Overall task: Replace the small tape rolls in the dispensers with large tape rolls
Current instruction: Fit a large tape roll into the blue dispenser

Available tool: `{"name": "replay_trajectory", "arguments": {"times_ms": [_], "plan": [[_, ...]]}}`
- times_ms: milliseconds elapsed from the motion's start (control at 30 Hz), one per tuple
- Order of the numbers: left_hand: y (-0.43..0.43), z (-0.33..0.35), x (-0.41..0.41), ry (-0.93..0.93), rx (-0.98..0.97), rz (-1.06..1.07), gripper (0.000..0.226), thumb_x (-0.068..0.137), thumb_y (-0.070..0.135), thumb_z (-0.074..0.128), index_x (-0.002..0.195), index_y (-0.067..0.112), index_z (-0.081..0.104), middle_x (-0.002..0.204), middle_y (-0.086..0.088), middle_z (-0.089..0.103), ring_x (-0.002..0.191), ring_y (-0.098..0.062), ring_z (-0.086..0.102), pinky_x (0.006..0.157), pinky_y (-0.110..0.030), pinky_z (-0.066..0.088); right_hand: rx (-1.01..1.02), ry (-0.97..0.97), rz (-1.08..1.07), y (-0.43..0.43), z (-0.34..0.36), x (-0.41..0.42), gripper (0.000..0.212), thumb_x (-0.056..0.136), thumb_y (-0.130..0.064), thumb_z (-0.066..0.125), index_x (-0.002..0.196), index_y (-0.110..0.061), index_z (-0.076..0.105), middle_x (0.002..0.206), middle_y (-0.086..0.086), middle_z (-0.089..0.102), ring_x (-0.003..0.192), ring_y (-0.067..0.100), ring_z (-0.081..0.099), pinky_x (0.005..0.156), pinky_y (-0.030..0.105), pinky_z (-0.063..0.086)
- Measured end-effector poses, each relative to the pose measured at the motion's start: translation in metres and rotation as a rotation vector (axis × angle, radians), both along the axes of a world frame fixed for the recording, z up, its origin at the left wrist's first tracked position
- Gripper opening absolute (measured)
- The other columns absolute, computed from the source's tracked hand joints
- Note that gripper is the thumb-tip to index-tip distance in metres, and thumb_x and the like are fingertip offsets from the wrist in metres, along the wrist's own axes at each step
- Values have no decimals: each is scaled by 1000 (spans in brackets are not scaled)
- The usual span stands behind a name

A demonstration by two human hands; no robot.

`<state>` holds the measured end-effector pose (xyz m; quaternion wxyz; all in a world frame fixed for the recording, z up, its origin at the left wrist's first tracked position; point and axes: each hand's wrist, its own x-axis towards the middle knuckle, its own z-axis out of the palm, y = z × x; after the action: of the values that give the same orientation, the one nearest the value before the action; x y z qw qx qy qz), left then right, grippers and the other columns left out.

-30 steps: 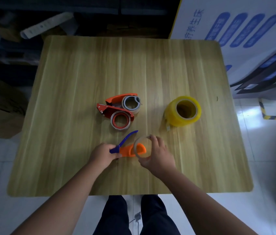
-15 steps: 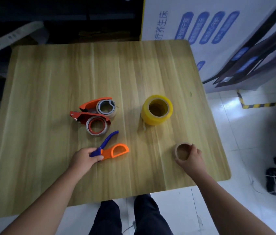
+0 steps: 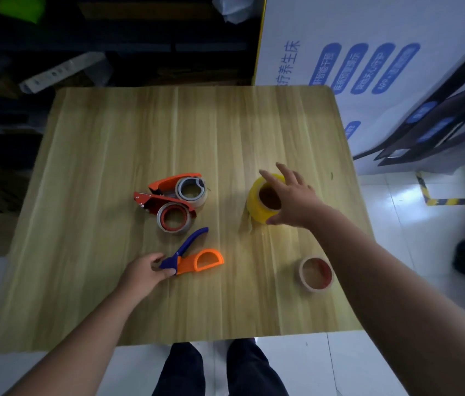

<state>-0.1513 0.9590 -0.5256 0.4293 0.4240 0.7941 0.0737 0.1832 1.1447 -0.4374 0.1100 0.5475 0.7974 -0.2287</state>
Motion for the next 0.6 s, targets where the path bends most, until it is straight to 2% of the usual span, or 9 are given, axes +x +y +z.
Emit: {"name": "replay_trajectory", "arguments": {"times_ms": [100,200,267,400,500,600], "plan": [[-5,2,1,13,-5,3,67,72,40,80,131,18,56,124,0,64,105,-17,61,91,-38,50,-87,-143,68,11,-9,-12,121,67,-43,86,150,-51,-2,162,-7,-14,148,38,-2,106,64,34],[-10,1,-1,3,-16,7,64,74,39,79,131,21,56,125,2,63,106,-16,60,90,-37,50,-50,-186,67,13,-16,-11,117,69,-36,85,149,-53,1,162,-5,-13,146,40,5,100,61,42],[-13,0,-3,-7,-16,19,61,74,39,78,129,24,57,125,3,63,106,-16,60,91,-40,50,-29,-163,36,11,-17,-10,116,68,-36,84,148,-54,1,162,-3,-9,144,39,13,97,57,45],[-16,3,-5,11,-8,23,62,76,39,77,131,23,54,129,3,60,112,-18,58,93,-40,50,18,-86,-6,2,-14,-10,114,65,-45,82,147,-52,4,158,4,10,135,39,28,95,52,47],[-15,7,-5,17,9,19,62,77,38,76,132,23,54,131,4,59,113,-18,57,93,-38,49,97,-6,-53,-14,-3,-18,111,63,-56,79,149,-48,8,156,7,14,130,41,31,98,54,45],[-10,15,-2,10,28,23,65,77,40,76,134,21,52,134,3,57,115,-17,55,90,-33,47,189,106,-117,-46,8,-34,112,63,-57,79,152,-41,14,155,12,17,131,43,30,103,54,40]]}}
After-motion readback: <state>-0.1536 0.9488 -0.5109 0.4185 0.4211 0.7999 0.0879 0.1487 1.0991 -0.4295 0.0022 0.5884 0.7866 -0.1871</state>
